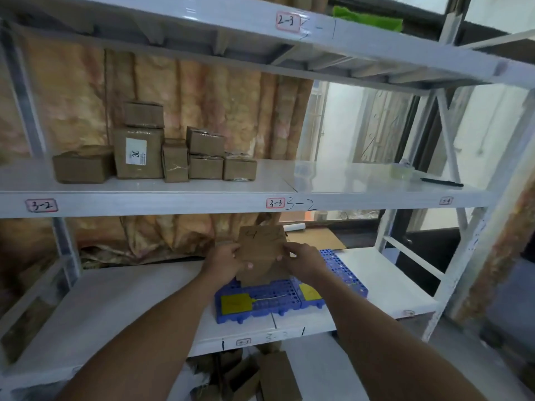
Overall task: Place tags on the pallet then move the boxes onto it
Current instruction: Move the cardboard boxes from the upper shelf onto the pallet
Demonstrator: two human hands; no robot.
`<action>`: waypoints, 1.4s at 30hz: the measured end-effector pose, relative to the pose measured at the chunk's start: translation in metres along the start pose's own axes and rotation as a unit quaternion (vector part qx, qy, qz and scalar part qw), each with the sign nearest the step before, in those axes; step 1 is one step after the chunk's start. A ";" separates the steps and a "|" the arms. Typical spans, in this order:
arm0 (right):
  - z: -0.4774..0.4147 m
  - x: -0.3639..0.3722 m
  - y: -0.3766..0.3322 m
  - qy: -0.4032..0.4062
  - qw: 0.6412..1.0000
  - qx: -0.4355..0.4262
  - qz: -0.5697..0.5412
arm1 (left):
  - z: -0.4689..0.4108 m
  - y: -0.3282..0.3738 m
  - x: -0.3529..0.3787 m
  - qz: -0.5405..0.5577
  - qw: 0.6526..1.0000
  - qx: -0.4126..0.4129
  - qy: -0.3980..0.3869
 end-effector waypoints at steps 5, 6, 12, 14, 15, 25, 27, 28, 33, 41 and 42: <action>-0.052 0.019 0.011 -0.019 1.000 0.006 -0.021 | -0.038 -0.048 0.002 0.105 0.994 -0.026 0.024; -0.063 0.023 0.013 -0.022 0.999 0.005 -0.024 | -0.043 -0.050 0.002 0.119 0.991 -0.036 0.037; -0.129 0.055 0.023 -0.053 0.997 -0.030 -0.049 | -0.071 -0.068 0.012 0.105 0.989 -0.059 0.084; -0.149 0.067 0.026 -0.062 0.995 -0.038 -0.061 | -0.081 -0.082 0.017 0.123 0.985 -0.070 0.104; -0.158 0.073 0.027 -0.069 0.995 -0.038 -0.064 | -0.086 -0.087 0.019 0.130 0.982 -0.074 0.118; -0.232 0.134 0.042 -0.110 0.991 -0.008 -0.082 | -0.137 -0.164 0.029 0.065 0.973 -0.136 0.174; -0.236 0.145 0.044 -0.129 0.986 0.001 -0.109 | -0.141 -0.182 0.028 0.070 0.967 -0.150 0.195; -0.236 0.150 0.046 -0.146 0.980 0.013 -0.132 | -0.144 -0.190 0.031 0.082 0.964 -0.157 0.198; -0.244 0.161 0.053 -0.155 0.969 0.060 -0.185 | -0.144 -0.208 0.038 0.035 0.972 -0.163 0.167; -0.244 0.166 0.045 -0.147 0.983 0.039 -0.104 | -0.139 -0.216 0.035 0.040 0.968 -0.172 0.177; -0.244 0.167 0.044 -0.151 0.982 0.037 -0.105 | -0.139 -0.214 0.034 0.035 0.970 -0.171 0.172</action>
Point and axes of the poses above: each hand's wrist, its own z-axis away from the middle knuckle, its own x-axis out of the palm, y = z × x, the point moved 7 cm from there along -z, towards the middle knuckle, and after that the axes turned 11 degrees about x, right-handed, at the moved point
